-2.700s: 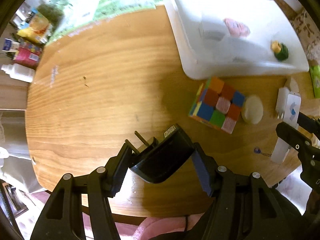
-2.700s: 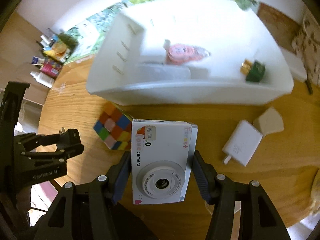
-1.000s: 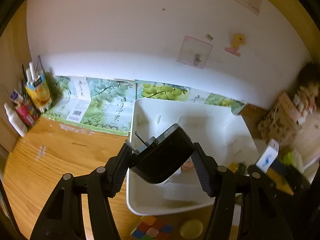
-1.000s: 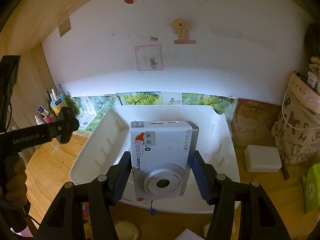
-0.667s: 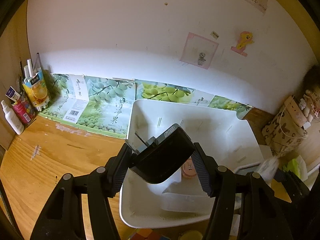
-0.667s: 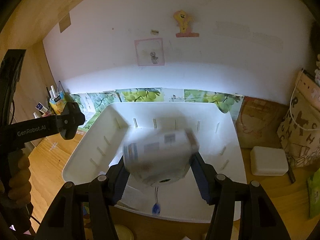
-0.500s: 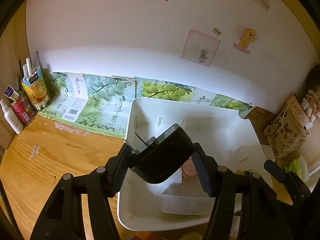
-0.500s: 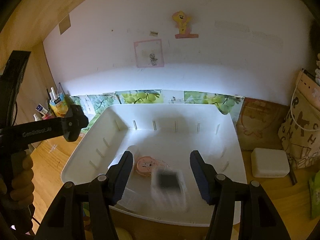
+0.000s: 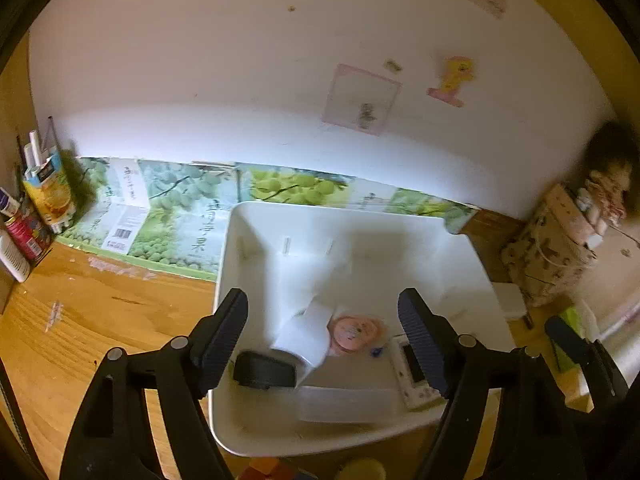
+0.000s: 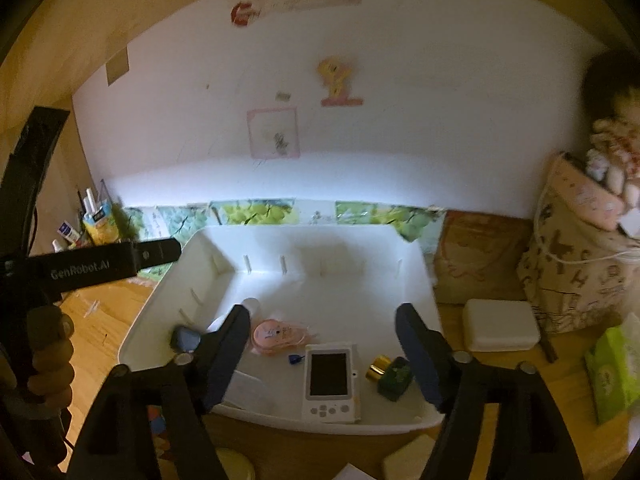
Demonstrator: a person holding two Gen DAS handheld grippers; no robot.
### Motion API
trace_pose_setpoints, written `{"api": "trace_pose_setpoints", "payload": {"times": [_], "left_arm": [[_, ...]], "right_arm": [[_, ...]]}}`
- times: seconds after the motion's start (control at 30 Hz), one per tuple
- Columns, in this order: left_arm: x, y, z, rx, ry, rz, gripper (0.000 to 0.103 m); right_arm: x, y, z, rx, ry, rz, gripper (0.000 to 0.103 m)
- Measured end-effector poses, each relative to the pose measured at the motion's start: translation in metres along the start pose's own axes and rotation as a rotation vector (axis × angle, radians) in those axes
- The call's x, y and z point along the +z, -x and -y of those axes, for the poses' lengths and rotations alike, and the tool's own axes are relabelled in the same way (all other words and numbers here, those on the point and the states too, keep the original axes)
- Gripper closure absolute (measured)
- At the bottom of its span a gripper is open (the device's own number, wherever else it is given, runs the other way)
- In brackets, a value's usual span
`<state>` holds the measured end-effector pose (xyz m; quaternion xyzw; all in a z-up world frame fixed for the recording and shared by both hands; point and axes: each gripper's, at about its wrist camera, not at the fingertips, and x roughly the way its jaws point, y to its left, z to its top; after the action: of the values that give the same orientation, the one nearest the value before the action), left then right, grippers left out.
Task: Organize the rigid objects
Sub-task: 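Open the right gripper to drop the white device in the bin while the left drops the black object, then raise both grippers out of the bin and back over the desk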
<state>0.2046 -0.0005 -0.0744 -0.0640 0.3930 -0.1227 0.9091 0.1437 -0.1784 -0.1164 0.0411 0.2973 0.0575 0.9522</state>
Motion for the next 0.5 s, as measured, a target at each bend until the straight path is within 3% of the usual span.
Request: {"api": "trace_pose_setpoints", "payload": {"times": [0.3,0.5], "left_arm": [[-0.004,0.029,0.001,-0.065,-0.047,0.023,0.018],[-0.011,0.043,-0.009,-0.079,-0.077,0.03,0.018]], "right_arm": [[-0.002,0.048,-0.019,-0.141,0.009,0.076,0.022],[-0.015,0.067,-0.028,-0.187,-0.016,0.079,0.022]]}}
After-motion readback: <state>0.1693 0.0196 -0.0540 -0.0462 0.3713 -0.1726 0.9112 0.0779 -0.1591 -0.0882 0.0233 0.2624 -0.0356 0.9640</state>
